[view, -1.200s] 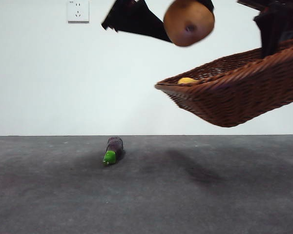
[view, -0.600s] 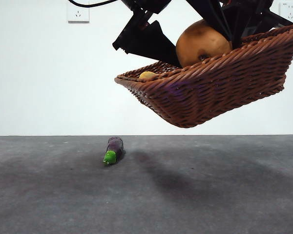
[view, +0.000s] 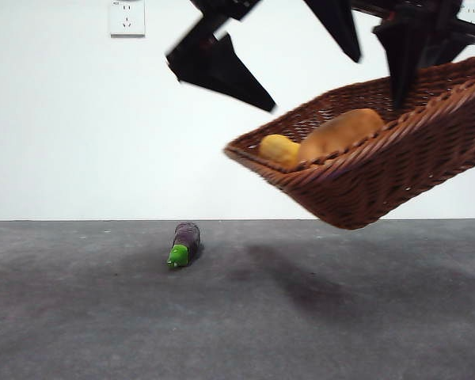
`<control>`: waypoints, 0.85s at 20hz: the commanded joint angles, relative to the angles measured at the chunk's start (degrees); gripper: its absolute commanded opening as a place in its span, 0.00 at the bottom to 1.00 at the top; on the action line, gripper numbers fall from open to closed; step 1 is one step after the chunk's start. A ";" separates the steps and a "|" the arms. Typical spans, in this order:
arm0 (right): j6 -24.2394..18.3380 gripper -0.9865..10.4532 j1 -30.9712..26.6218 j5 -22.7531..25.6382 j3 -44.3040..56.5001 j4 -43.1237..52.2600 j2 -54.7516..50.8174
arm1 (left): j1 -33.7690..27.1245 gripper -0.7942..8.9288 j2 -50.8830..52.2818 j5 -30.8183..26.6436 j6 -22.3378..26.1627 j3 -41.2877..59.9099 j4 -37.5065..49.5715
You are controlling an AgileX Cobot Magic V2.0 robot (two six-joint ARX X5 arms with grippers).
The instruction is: Help me put the vegetables on the table into the basket
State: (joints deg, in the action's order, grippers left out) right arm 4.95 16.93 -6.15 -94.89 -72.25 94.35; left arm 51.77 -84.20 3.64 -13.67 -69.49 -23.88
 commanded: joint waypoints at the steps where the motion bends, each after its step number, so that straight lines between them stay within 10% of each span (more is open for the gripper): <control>1: -0.68 0.07 -3.43 -0.02 0.46 -0.17 0.37 | -0.33 0.58 0.61 -7.21 1.92 -0.04 -0.37; 5: -2.62 0.07 -9.55 -0.04 0.46 -2.01 0.37 | -5.51 0.57 -0.24 -11.96 1.81 -0.04 -5.81; 17: -4.48 0.07 -13.18 -0.48 0.46 -1.86 0.37 | -28.37 0.57 -24.79 5.31 1.73 -18.60 -13.00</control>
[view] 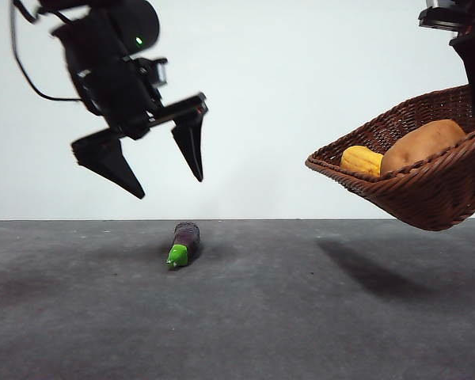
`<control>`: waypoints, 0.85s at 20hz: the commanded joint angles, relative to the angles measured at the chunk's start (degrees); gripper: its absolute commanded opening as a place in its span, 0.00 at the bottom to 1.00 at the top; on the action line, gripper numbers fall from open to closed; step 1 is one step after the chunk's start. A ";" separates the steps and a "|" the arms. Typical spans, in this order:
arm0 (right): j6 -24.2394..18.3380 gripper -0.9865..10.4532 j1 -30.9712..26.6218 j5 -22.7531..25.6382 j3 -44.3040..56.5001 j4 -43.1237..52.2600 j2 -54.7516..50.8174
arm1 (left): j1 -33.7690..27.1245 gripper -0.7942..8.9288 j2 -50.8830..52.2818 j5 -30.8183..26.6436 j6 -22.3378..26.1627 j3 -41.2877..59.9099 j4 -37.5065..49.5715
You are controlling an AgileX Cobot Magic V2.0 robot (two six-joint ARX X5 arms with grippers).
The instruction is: Help me put the vegetables on the table into the basket
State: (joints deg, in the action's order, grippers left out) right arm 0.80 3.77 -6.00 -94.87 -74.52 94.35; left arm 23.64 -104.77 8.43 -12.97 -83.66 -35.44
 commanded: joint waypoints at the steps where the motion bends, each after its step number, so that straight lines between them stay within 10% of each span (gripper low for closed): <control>1: -0.61 0.07 -0.02 -0.63 0.44 0.39 0.37 | -0.37 0.57 -7.39 0.52 1.20 -8.41 -3.50; 17: -2.80 0.07 -0.02 -0.63 0.44 1.09 0.37 | 0.02 0.45 -26.51 -7.61 1.62 -28.17 -13.94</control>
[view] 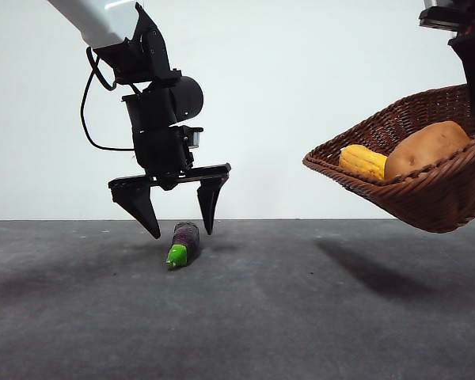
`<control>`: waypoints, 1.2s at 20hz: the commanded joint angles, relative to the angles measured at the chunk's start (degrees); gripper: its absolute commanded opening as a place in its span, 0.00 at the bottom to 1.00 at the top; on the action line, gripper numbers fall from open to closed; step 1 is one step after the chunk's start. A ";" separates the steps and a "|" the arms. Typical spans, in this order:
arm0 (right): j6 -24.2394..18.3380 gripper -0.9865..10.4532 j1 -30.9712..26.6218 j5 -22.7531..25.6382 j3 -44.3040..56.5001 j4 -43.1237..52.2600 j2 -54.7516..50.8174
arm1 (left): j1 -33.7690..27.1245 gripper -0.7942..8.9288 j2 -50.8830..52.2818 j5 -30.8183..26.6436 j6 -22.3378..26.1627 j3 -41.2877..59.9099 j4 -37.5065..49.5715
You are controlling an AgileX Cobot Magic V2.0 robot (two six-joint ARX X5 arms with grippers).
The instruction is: Help me put the vegetables on the table into the basket
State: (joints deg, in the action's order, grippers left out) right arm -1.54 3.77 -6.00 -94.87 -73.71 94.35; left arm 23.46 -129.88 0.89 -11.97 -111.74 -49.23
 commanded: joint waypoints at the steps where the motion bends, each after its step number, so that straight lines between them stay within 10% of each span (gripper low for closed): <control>1: -0.46 0.07 -0.02 -0.63 0.44 0.28 0.37 | 0.20 0.43 -1.53 -0.07 0.61 -0.09 -0.48; 8: -0.66 0.07 -0.02 -0.63 0.44 0.13 0.37 | 0.20 0.08 -1.97 -0.04 1.16 -0.24 0.17; 13: -0.55 0.07 -0.02 -0.63 0.44 0.24 0.37 | -0.02 0.08 -1.11 6.45 1.73 -10.51 -8.61; 19: -0.09 0.07 -0.04 -5.55 0.44 0.83 0.42 | 3.89 0.08 -0.92 27.17 3.69 -31.93 -21.68; 24: 1.57 0.07 -0.04 -7.72 1.22 2.21 0.46 | 10.32 0.08 -0.92 29.29 4.26 -43.01 -26.18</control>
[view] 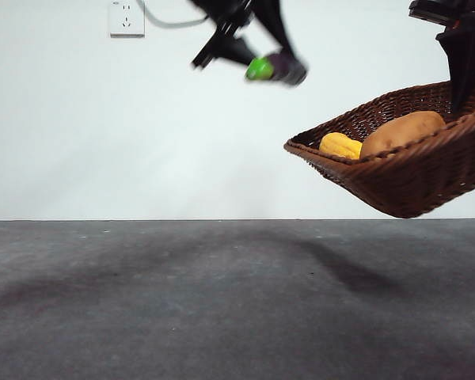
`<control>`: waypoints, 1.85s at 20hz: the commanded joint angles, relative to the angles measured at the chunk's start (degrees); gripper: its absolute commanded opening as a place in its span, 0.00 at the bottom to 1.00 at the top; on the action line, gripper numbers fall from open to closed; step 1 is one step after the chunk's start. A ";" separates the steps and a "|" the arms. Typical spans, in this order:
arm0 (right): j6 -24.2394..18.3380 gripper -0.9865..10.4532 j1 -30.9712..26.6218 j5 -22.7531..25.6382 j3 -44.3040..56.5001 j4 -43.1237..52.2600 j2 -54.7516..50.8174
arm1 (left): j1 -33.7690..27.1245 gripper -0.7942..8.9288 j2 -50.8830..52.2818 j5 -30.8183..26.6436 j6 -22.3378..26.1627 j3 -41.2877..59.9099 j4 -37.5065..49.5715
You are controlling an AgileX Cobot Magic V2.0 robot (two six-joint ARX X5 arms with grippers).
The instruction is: Help me put the vegetables on the table into the basket
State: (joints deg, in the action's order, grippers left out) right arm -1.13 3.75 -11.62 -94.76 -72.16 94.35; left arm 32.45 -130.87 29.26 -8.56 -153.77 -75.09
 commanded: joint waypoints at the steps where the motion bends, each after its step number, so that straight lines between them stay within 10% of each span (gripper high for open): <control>1: 1.14 0.07 -0.02 -5.38 1.92 1.42 0.46 | 2.89 0.08 0.09 1.55 0.79 -1.53 -0.31; 16: 4.00 0.07 -0.46 -25.49 11.65 10.43 -0.22 | 8.44 0.09 -0.09 -14.71 -4.83 -1.46 -0.44; 27: 3.96 0.07 -0.39 -27.82 9.42 8.81 -4.00 | 7.61 0.54 -0.26 -6.75 -6.16 -1.46 -0.37; 33: 3.61 0.07 -0.46 -20.50 9.42 9.05 -3.98 | 4.20 0.52 10.12 -6.78 -3.80 -1.70 -0.39; 36: 2.99 0.07 -1.16 -16.85 9.42 9.66 -3.32 | 4.50 0.07 20.72 -6.86 -0.39 -1.68 -0.44; 37: 3.02 0.07 -1.44 -16.87 9.42 10.64 -2.62 | 5.46 0.07 23.87 -6.91 0.74 -1.68 -0.46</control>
State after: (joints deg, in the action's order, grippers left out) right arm 2.13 2.28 -27.83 -84.75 -62.04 91.18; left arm 37.85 -105.86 22.09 -9.67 -155.63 -75.42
